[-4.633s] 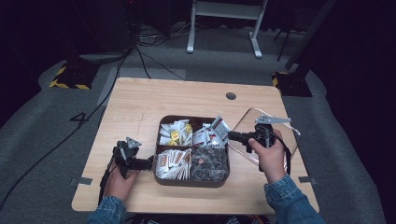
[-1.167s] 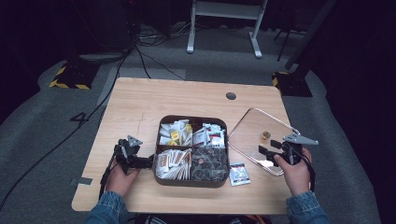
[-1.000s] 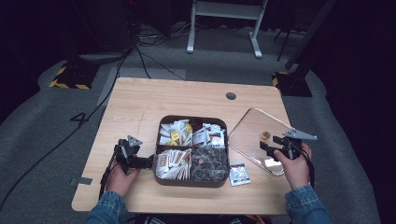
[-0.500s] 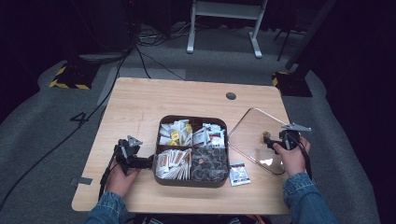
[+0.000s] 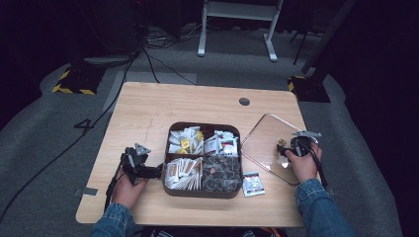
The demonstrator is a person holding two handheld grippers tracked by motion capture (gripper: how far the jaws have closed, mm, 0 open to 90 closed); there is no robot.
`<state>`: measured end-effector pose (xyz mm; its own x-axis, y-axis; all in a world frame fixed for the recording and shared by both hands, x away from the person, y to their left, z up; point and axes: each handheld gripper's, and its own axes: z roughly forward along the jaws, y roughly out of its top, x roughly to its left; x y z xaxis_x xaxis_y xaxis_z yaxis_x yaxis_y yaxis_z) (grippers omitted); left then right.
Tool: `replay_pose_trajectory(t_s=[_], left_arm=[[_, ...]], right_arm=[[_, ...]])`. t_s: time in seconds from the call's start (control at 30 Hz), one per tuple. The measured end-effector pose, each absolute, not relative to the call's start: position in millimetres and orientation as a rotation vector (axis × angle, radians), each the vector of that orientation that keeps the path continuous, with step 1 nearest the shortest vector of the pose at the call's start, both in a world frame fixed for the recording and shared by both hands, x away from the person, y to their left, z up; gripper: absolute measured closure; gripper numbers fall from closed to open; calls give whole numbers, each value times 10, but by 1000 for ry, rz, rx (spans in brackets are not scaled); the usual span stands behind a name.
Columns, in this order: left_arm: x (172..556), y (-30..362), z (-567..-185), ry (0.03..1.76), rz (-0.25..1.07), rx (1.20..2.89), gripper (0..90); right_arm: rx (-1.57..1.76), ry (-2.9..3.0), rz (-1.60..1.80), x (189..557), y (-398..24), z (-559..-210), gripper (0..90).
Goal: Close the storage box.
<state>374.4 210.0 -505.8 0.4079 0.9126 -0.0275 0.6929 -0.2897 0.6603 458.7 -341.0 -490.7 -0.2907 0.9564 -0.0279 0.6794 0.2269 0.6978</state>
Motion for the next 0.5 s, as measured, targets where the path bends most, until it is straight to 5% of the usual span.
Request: replay_pose_trajectory(t_s=[0.5], left_arm=[[3744,2100,-5058,1360,480,2073,3]], right_arm=[[1442,2069,867,4666,-3326,-4919,580]])
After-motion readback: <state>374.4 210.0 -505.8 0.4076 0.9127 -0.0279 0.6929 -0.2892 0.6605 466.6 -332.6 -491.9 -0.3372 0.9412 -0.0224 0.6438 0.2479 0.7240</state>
